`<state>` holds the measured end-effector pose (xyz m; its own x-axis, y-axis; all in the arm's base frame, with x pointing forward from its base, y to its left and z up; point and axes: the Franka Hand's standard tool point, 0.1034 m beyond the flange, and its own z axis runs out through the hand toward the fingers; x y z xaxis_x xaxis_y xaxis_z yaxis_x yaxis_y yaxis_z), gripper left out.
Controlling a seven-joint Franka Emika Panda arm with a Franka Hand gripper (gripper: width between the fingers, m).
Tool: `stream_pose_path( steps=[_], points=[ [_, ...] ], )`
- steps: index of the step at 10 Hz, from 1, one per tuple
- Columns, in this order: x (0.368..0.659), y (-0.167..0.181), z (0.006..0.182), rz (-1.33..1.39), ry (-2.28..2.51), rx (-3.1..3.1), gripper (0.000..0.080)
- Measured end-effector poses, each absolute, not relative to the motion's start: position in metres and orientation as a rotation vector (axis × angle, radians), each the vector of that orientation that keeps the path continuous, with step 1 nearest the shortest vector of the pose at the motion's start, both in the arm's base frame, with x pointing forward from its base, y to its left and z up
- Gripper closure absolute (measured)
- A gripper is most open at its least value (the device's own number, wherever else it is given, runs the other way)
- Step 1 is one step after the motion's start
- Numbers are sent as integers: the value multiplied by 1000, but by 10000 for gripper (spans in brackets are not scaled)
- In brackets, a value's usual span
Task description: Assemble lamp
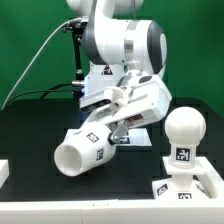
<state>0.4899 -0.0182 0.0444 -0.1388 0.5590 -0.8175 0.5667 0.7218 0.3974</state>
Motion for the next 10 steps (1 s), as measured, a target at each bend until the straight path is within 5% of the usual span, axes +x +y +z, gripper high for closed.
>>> stream_pose_path(
  steps=[4, 7, 10],
  points=[
    [490, -23, 44, -25, 1794, 882, 685],
    [490, -27, 44, -36, 1795, 879, 189],
    [490, -30, 44, -45, 1797, 876, 105]
  ],
)
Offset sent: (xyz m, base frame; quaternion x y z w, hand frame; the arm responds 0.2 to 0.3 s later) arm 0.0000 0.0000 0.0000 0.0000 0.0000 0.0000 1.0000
